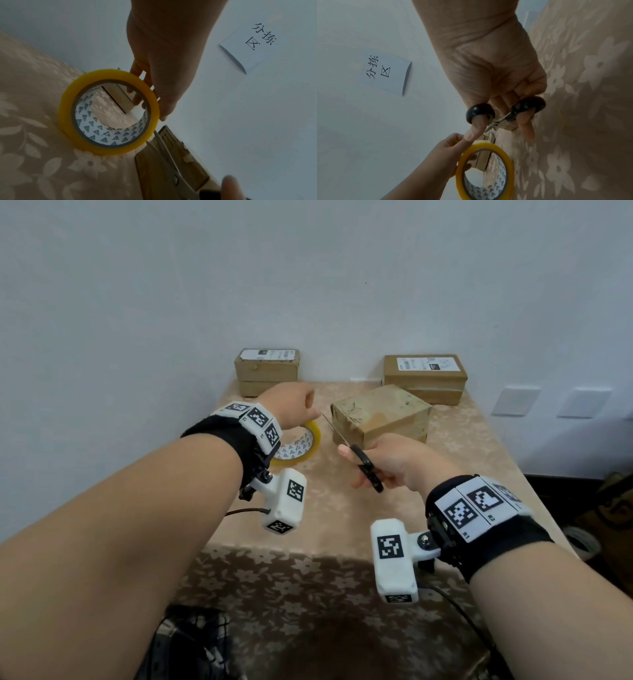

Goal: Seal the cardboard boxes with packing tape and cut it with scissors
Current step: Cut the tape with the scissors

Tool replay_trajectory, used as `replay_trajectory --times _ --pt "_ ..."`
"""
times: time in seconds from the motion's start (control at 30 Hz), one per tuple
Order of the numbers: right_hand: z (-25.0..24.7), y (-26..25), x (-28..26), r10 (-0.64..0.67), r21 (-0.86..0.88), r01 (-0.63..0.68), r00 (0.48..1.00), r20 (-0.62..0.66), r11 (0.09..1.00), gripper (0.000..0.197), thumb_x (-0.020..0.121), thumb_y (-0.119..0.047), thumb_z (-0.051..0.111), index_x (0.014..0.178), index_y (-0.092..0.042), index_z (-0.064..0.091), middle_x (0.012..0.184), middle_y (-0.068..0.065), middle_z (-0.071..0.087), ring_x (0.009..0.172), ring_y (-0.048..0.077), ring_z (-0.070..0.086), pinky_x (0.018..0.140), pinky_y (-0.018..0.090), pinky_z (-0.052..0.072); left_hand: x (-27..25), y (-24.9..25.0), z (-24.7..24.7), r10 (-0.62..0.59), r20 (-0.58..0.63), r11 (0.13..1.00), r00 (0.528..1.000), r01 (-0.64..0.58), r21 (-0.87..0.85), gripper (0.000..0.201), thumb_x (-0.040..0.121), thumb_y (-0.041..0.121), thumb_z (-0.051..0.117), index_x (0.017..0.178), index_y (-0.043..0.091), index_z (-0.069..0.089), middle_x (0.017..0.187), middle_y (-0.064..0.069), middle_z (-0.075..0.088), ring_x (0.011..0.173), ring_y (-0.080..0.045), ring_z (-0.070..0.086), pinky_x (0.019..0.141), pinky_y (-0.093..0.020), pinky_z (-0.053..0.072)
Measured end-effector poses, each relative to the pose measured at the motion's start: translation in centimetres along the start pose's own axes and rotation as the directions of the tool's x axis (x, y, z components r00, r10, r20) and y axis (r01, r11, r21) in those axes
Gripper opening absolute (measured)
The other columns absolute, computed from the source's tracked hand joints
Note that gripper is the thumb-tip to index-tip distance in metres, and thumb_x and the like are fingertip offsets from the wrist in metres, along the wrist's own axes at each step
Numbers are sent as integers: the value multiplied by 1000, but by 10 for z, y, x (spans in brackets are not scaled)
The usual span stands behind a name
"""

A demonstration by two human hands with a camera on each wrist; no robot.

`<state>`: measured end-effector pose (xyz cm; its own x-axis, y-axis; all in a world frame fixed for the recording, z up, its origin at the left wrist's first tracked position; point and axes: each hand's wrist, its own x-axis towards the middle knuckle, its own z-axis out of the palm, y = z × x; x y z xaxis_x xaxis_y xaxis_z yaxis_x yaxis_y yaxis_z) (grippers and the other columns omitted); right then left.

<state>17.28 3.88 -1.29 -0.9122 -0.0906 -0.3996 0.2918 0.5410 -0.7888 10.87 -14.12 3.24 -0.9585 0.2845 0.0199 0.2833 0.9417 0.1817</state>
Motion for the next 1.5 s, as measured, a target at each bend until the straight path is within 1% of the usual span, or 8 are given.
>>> replay_trajectory --times 0.2,0.4,0.7,0.8,1.1,1.2,1.37,1.5 --pt "-7 7 10 -51 -20 51 999 -3 999 60 78 -59 66 97 -2 68 81 13 70 74 23 54 66 29 36 8 7 -3 -94 45 995 995 95 -12 38 88 33 62 63 14 40 63 0 40 68 -20 43 63 -29 34" --pt "-14 10 15 -63 -54 63 998 8 997 59 77 -57 67 96 -1 70 62 3 60 69 21 50 52 24 28 10 7 3 -137 208 989 969 147 -34 35 92 35 53 99 2 63 100 -16 60 83 -23 50 73 -30 37" --pt "-24 20 19 -113 -29 113 993 16 993 55 68 -51 76 91 -1 72 43 -3 52 52 18 42 49 25 27 2 21 -6 -253 323 966 912 253 42 39 91 43 54 114 12 53 110 -8 52 94 -25 49 85 -34 41" --pt "-24 24 19 -114 11 114 993 24 993 60 52 -52 79 88 -4 73 45 -2 51 52 17 42 50 24 29 2 24 -4 -287 309 954 907 298 9 41 89 41 58 115 9 54 114 -11 54 95 -27 50 89 -36 43" --pt "-27 25 15 -91 -17 91 996 9 996 43 59 -40 83 88 -10 74 57 4 53 55 16 45 49 23 34 -10 21 -3 -329 183 944 927 320 74 47 89 34 62 124 3 55 120 -11 58 102 -30 55 73 -31 38" --pt "-29 21 11 -84 -168 88 996 27 982 40 65 -42 82 90 -13 70 65 4 59 61 17 52 56 23 41 -16 7 -1 -277 138 958 951 284 -37 36 88 31 62 116 8 65 119 -7 63 108 -26 58 74 -29 41" --pt "-27 13 4 -70 -553 73 997 27 830 36 75 -44 77 96 -17 67 90 6 68 85 22 63 68 28 49 -33 -8 6 -165 -50 928 985 138 -347 16 88 21 62 93 11 74 88 0 65 67 -3 51 52 -12 36" --pt "-20 15 6 -53 -710 48 998 16 703 28 89 -30 67 108 -9 68 102 12 69 92 29 65 67 31 50 -34 -12 11 -104 -53 916 993 75 -394 17 87 21 61 89 8 72 94 -1 65 85 -16 58 77 -30 47"
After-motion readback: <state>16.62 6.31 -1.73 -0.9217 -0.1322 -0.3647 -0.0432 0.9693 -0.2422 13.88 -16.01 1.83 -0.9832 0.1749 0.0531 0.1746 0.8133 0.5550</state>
